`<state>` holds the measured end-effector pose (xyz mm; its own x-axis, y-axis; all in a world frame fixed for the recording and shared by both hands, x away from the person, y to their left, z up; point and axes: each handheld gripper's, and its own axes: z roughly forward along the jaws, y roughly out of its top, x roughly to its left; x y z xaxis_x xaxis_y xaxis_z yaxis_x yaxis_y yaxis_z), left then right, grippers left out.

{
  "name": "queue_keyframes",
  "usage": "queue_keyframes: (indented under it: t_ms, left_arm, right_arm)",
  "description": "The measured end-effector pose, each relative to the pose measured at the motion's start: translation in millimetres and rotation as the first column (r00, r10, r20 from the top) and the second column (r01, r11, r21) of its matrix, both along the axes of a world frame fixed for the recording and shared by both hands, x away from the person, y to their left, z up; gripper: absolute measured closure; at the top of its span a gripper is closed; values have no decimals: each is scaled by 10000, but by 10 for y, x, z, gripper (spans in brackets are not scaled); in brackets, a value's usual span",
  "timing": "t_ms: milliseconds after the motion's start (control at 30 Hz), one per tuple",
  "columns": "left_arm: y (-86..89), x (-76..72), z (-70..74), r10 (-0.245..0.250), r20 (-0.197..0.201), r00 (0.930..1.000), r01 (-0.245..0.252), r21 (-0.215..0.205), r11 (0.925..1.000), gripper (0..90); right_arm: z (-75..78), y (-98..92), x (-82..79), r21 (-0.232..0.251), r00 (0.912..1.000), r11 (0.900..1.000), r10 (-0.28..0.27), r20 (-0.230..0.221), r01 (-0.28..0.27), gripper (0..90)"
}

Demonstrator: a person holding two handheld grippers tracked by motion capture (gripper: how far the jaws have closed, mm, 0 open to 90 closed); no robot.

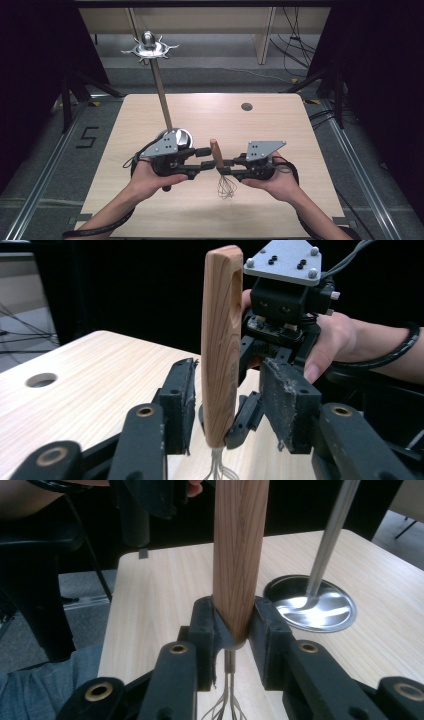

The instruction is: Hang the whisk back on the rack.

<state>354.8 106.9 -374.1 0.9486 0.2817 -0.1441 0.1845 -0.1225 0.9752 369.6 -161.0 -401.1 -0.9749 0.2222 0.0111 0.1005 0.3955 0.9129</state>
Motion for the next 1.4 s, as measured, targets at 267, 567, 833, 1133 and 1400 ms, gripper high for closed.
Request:
queue_keyframes:
  t_ms: [267, 567, 833, 1133, 1400]
  left_arm:
    - [-53, 37, -57, -805, -163, 9966, 803, -113, 9967, 580]
    - [-32, 26, -28, -792, 123, 9968, 792, 46, 9969, 711]
    - [80, 40, 67, -112, 146, 9998, 108, 261, 9996, 717]
    - [315, 69, 222, 856, 298, 9959, -869, 438, 9953, 717]
    - [497, 75, 317, 2029, 498, 9779, -2064, 808, 9751, 717]
  right_arm:
    - [-6, 77, -52, -119, 9987, 9986, 515, -58, -515, 744]
    - [-16, 115, -83, 149, 9959, 9964, 843, -333, -838, 738]
    - [-14, 152, -132, -397, 9996, 9988, 273, -18, -273, 478]
    - [-75, -93, -136, -504, 9955, 9945, -928, -207, 917, 455]
    - [-169, -265, -142, -694, 9834, 9819, -1788, -299, 1764, 457]
